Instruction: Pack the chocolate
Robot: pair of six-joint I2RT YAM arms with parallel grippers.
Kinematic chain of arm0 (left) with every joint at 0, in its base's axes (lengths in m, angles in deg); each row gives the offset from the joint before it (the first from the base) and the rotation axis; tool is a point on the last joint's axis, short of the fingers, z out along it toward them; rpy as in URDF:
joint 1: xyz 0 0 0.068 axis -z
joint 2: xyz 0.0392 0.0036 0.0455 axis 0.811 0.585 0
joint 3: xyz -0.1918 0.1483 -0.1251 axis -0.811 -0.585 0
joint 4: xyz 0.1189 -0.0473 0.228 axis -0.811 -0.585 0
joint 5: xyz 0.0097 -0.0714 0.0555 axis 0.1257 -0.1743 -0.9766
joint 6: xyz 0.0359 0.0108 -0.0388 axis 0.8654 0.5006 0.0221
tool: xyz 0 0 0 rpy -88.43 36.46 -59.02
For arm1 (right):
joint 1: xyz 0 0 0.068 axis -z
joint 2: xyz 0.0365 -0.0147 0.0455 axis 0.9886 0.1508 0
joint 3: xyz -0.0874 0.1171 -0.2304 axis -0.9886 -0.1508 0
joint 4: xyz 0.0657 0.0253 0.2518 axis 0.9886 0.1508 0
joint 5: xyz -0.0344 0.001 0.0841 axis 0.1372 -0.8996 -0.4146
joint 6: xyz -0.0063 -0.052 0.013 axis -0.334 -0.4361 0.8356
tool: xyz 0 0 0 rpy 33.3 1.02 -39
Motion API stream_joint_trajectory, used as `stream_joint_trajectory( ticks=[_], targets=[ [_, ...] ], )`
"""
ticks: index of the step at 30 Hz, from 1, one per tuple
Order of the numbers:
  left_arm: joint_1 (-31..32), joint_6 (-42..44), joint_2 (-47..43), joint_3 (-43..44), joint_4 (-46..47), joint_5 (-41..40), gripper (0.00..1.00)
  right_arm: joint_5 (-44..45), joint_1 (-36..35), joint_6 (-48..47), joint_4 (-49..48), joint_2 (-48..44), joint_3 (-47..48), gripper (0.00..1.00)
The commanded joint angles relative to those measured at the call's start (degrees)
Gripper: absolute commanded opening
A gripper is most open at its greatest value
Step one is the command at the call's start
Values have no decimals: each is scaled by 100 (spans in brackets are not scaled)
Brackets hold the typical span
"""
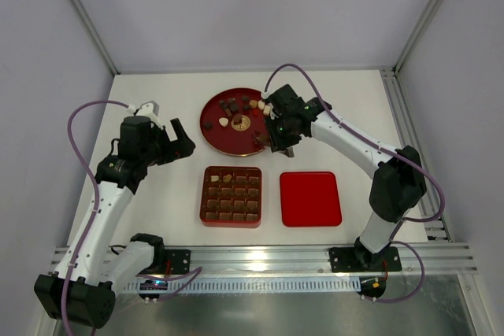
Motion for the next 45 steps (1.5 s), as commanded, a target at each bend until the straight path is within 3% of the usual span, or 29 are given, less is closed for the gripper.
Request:
stream_joint_trajectory(
  ticks=[1,24,45],
  targets=[
    [-2,103,-45,21,40,56,100,71,-36,-80,-77,12,119,34],
    [-2,94,-19,30,49,74,100,115,-150,-37,266,-260,708,32],
    [-2,94,-28,4,49,100,100,615,-1512,693,600,-1649,-39,31]
  ],
)
